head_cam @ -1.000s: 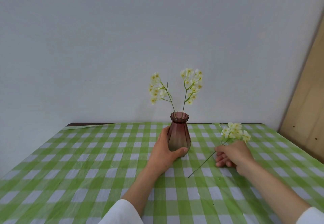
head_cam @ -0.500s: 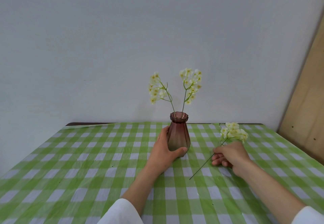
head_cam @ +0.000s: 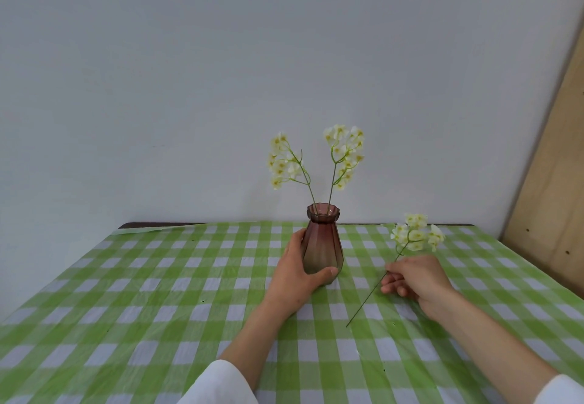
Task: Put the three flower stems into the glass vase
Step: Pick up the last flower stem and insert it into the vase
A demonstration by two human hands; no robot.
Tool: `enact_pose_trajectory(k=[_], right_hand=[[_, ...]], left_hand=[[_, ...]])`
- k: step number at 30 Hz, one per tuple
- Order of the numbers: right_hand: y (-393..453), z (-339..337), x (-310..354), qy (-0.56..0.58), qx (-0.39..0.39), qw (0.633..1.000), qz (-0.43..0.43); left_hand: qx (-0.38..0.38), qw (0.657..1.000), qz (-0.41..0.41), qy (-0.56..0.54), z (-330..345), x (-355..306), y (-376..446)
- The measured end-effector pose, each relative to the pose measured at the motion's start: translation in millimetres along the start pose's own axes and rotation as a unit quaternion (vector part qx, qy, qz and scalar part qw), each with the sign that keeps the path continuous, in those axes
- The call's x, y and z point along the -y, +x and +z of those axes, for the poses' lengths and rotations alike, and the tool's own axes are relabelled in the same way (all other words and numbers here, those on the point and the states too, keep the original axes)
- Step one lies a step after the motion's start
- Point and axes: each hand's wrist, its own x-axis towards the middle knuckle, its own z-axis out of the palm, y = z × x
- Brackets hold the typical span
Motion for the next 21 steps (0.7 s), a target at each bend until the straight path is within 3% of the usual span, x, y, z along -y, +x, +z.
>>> enact_pose_trajectory(k=[21], right_hand=[[-10.5,-7.2,70.6,0.019,0.008,0.983,-0.183]], left_hand=[[-0.004,1.0,-0.003,0.007,1.0,-0.2,1.0]])
